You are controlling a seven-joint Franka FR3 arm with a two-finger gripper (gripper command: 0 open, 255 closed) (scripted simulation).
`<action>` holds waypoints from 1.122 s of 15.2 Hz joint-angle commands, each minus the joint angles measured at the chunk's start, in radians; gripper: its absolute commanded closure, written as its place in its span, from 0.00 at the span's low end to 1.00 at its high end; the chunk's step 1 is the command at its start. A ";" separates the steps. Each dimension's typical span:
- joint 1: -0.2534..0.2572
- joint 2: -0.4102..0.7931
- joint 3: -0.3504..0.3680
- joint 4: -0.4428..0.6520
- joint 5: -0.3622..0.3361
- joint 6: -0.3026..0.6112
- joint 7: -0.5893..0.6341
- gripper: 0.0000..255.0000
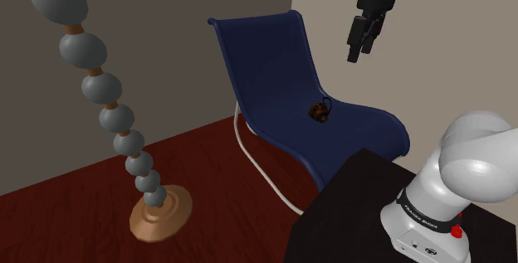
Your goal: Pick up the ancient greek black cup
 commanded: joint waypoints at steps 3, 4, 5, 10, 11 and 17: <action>-0.017 0.014 -0.013 -0.049 -0.009 0.069 0.012 0.00; -0.025 0.023 -0.019 -0.072 -0.014 0.104 0.018 0.00; -0.034 0.034 -0.026 -0.093 -0.018 0.140 0.024 0.00; -0.076 0.106 -0.062 -0.185 -0.040 0.320 0.053 0.00; -0.085 0.125 -0.069 -0.200 -0.044 0.356 0.059 0.00; -0.133 0.267 -0.118 -0.262 -0.062 0.580 0.091 0.00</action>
